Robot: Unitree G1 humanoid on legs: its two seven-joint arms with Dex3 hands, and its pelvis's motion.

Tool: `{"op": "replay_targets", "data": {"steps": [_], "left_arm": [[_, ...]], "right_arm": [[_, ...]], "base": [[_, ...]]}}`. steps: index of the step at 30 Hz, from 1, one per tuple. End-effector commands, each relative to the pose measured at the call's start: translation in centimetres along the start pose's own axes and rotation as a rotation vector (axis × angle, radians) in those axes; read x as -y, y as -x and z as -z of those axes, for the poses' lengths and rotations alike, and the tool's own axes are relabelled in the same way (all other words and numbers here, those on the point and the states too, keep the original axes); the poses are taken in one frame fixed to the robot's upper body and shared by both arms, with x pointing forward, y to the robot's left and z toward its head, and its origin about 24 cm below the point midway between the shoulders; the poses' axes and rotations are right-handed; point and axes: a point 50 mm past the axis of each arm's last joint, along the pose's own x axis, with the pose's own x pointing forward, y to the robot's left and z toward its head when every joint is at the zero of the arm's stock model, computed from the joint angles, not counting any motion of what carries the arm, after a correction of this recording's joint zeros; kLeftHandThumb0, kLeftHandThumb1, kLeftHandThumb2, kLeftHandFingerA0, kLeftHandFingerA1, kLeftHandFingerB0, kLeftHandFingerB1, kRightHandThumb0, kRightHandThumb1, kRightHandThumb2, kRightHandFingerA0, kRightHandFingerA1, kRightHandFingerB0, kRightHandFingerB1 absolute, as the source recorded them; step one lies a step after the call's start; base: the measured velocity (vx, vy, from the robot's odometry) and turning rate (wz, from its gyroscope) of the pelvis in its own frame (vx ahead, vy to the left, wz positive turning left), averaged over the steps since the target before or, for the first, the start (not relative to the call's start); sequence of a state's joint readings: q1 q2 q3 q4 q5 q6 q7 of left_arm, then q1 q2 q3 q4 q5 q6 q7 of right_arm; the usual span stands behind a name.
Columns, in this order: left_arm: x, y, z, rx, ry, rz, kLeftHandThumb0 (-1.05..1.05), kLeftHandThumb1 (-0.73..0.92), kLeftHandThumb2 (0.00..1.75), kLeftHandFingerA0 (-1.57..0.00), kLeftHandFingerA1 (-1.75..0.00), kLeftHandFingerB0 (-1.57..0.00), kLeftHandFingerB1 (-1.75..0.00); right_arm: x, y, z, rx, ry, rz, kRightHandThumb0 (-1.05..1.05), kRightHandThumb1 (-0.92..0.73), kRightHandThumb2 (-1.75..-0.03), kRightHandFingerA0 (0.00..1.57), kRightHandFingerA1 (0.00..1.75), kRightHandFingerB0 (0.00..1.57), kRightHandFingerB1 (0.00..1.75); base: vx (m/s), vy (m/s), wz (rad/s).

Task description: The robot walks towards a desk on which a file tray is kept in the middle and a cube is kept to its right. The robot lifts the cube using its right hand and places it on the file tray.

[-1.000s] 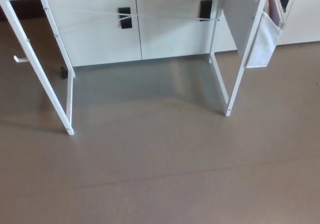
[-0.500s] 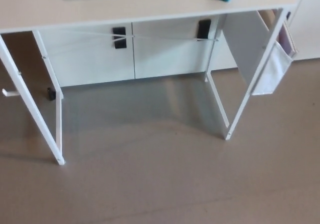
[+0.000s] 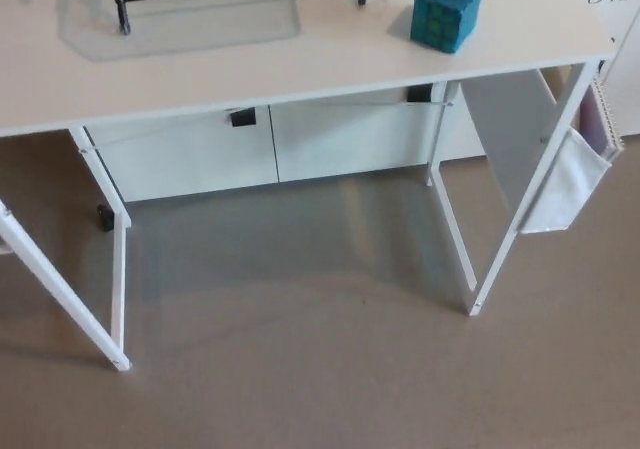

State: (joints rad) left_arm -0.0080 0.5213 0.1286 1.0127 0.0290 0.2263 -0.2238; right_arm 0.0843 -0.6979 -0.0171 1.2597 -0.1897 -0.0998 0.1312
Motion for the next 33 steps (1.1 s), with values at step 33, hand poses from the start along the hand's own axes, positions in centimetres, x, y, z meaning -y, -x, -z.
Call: {"op": "replay_targets", "data": {"steps": [33], "left_arm": [[-0.61,0.22,0.41,-0.044,0.016,-0.015,-0.98,0.58,1.17,-0.25,-0.77,-0.10,-0.65]], "right_arm": [[-0.32,0.10,0.43,0.010,-0.071,-0.004,-0.88,-0.59,-0.97,0.00,0.19,0.04,0.19]], "base": [[0.13,0.040,-0.02]]}}
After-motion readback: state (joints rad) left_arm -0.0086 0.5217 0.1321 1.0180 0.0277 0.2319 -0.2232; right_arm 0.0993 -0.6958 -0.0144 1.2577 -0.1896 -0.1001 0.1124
